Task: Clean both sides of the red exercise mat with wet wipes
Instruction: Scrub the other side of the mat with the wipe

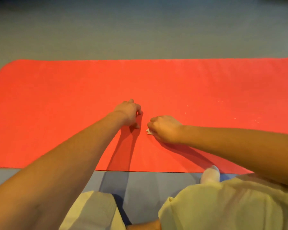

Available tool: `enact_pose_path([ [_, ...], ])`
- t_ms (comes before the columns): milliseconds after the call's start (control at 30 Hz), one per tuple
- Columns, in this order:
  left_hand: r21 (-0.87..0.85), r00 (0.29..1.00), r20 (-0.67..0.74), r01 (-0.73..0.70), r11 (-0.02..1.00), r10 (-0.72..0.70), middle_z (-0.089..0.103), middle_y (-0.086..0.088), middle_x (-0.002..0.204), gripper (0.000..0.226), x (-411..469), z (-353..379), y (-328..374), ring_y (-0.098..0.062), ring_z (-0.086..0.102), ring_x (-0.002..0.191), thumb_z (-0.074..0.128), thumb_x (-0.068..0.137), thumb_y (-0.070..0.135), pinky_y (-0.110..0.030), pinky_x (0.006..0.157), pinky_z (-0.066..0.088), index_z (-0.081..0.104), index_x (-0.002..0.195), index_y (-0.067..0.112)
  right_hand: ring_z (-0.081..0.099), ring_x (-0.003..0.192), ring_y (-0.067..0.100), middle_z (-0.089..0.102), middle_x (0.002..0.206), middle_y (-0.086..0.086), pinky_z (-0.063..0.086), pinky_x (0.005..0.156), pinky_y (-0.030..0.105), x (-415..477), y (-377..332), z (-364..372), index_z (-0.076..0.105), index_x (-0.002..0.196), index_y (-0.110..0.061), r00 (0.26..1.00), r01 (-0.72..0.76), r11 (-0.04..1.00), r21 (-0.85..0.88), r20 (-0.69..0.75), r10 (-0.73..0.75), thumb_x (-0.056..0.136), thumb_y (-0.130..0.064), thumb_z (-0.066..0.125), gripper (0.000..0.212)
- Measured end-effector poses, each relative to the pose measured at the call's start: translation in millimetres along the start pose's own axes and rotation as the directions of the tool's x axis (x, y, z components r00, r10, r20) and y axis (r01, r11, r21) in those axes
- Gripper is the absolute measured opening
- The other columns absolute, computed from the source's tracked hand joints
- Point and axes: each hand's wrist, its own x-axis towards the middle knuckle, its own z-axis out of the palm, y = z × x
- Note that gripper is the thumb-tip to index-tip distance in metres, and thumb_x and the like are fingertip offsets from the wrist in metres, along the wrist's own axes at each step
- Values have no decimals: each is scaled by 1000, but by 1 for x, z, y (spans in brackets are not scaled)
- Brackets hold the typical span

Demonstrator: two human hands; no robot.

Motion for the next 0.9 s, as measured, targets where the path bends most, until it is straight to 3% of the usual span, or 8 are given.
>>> enact_pose_path([
  [133,-20,998,-42,50,999,-51,48,-8,128,83,7,7,1,-33,51,126,101,54,40,-47,98,51,59,124,29,64,94,35,66,104,9,34,63,34,33,18,-9,67,98,-14,989,-124,992,15,-75,125,100,-38,53,28],
  [267,30,1000,-21,24,999,-24,37,-7,153,124,19,9,-2,-33,38,144,102,48,45,-53,112,43,39,153,28,67,97,35,68,105,12,38,65,35,92,63,-15,70,100,-14,950,-283,959,-16,-143,278,98,-34,58,24],
  [367,-15,998,59,-13,1000,14,21,-14,168,136,28,5,-15,-34,25,154,101,50,49,-44,123,33,28,162,25,66,101,37,69,109,16,46,72,36,131,93,-22,71,105,-10,923,-351,936,-23,-179,341,98,-37,59,30],
  [567,43,996,77,-51,998,47,27,-13,165,135,36,-1,-19,-34,38,148,99,45,57,-41,116,42,34,160,30,67,100,38,70,108,18,48,72,36,170,123,-30,71,103,-8,897,-411,912,14,-174,407,94,-31,64,26],
  [667,28,997,69,-42,999,40,26,-11,165,128,37,-2,-20,-33,38,148,97,51,59,-42,115,43,35,160,32,69,94,36,72,101,14,44,65,34,159,116,-22,72,95,-12,919,-362,932,-15,-172,354,89,-21,64,14],
  [800,25,999,33,-29,999,28,41,-10,152,106,39,-4,-17,-34,47,138,94,57,61,-47,108,48,52,149,31,66,85,36,69,93,9,43,59,35,127,101,-4,70,87,-16,956,-238,971,6,-175,235,90,-28,60,16],
  [900,8,999,31,-15,1000,15,42,-9,150,101,39,-2,-17,-33,49,136,95,57,59,-47,107,49,55,145,28,63,86,36,65,97,9,34,58,35,113,92,3,68,91,-13,966,-183,982,-49,-196,170,93,-24,56,16],
])
